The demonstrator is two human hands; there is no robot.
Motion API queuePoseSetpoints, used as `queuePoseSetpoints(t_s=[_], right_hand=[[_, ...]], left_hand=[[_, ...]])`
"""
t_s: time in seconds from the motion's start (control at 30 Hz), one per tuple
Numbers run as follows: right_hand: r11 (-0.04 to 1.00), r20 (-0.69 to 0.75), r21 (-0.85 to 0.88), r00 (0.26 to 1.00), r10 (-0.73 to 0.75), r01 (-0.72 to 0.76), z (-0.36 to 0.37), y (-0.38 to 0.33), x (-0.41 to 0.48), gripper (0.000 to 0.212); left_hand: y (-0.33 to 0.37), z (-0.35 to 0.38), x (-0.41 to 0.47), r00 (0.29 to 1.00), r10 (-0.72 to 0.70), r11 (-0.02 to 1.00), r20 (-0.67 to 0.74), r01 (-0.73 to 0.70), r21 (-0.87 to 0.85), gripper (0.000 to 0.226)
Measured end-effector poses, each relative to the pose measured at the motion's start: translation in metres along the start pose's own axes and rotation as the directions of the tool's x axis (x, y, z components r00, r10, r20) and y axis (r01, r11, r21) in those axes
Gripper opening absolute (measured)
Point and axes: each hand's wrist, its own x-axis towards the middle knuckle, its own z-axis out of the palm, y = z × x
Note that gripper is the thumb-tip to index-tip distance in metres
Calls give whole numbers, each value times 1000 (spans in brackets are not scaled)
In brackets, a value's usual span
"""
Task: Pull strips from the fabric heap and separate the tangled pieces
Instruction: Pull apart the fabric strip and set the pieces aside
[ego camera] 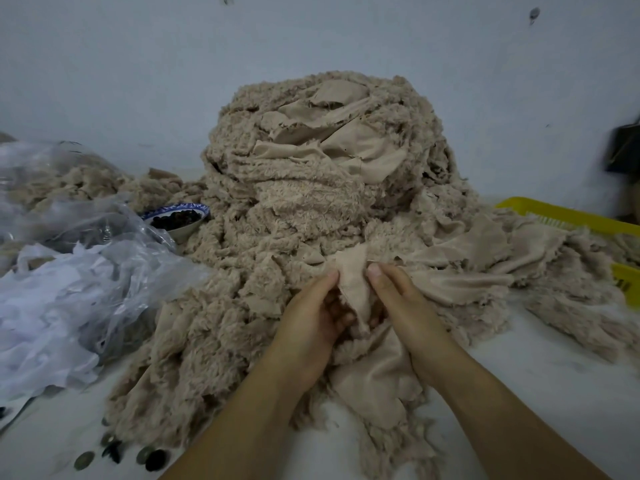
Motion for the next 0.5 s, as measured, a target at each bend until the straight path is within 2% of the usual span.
queuePoseSetpoints(t_s=[0.03,0.13,0.17,0.23,0.33,0.43,0.5], right_hand=[[1000,23,13,1000,17,-17,0,1,0,50],[999,46,35,999,30,-31,-2,-1,1,19],[1000,41,22,999,8,-9,-3,-1,1,17],[998,31,-43,999,-42,43,-2,-1,1,26],[981,21,-157,993,-115,117,3,0,1,22],[963,38,-208,985,-168,173,9,4,2,21],[952,24,-241,982,-188,188,10,3,1,21]], left_hand=[[-1,0,0,1000,2,1000,-8,-1,16,38],[-2,-1,1,999,47,995,-22,-45,89,32],[-3,-1,0,997,67,990,-38,-62,126,30],[-4,1,0,988,124,975,-97,-102,199,27],[-6,1,2,949,237,950,-206,-182,253,30],[-8,3,2,929,280,942,-243,-218,254,28],[-6,2,5,917,275,955,-289,-226,189,30]])
